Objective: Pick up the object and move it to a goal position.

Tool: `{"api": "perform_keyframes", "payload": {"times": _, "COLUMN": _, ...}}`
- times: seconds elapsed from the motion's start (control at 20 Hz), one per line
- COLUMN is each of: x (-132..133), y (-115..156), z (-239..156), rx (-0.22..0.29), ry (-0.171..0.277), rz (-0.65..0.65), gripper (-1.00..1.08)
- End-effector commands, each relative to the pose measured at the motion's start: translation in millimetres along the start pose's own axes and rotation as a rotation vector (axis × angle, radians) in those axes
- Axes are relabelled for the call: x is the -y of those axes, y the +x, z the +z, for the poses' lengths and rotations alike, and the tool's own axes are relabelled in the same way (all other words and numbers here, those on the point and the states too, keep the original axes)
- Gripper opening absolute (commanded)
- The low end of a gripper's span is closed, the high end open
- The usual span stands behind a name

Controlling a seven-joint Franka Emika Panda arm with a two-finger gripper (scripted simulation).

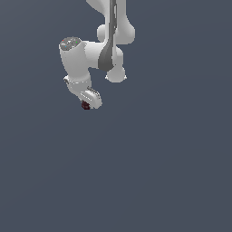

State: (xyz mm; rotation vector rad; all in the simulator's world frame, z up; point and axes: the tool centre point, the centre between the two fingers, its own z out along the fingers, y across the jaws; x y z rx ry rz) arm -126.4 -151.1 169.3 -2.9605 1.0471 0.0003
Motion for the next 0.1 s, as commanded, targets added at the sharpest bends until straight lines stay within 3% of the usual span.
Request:
{"api": "perform_keyframes", "payload": {"times": 0.0, "x": -5.3, "y": 1.9, "z": -4.0, "rx": 0.0, "ry": 0.0, "rz": -0.002, "gripper": -1.0}}
{"api": "perform_keyframes", "payload": {"times": 0.05, "x": -5.7, "y": 2.0, "z": -4.3, "rx": 0.0, "ry": -0.001, "rz": -0.002, "gripper": -1.0}}
